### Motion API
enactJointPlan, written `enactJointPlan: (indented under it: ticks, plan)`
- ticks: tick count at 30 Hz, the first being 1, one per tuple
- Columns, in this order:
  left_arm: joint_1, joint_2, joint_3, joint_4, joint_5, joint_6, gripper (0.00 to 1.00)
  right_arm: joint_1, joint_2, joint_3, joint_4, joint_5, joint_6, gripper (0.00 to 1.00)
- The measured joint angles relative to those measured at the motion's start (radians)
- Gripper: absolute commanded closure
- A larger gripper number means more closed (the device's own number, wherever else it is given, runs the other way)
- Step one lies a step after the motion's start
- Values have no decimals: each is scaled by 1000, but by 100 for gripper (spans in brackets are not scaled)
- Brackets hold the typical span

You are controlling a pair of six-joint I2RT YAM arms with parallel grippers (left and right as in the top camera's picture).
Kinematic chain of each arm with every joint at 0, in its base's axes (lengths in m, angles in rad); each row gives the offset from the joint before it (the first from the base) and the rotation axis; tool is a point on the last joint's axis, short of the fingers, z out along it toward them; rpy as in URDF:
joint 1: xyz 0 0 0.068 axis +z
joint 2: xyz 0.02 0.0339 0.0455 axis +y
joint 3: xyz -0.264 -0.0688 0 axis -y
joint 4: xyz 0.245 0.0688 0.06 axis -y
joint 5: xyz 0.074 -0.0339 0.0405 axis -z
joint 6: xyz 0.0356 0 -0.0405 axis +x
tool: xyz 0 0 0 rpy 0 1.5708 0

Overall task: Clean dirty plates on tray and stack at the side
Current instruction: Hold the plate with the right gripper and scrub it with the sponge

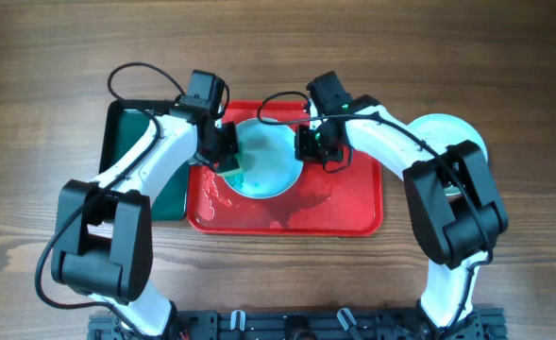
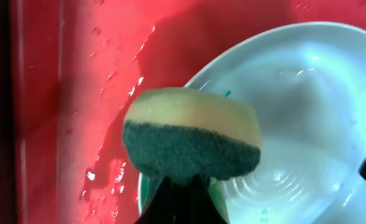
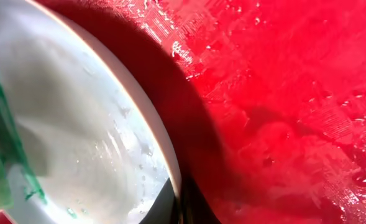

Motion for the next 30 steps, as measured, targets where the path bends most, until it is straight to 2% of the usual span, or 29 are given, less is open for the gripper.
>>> enactJointPlan:
  ticks: [10,12,15,17,19,22,26,30]
  plan:
    - [-76,58,-46,171,-55,50,96,21,0,11,2,69,-3,96]
    - [-74,65,-44,190,28,90,96,21,0,11,2,71,-3,96]
    - [-74,91,-44,221,275,168,96,21,0,11,2,72,-3,96]
    - [-74,105,-46,219,369,190,96,21,0,11,2,73,-4,96]
    - [-68,106,-46,195,378,189,96,21,0,11,3,71,-5,96]
    - [-63,100,-34,120,300,126,96,35,0,11,10,55,-11,96]
    - [-74,55,-28,30,29,-13,96,47,2,11,14,43,-11,96]
    - [-91,46,-29,26,-167,-66,96,47,2,11,14,43,-11,96]
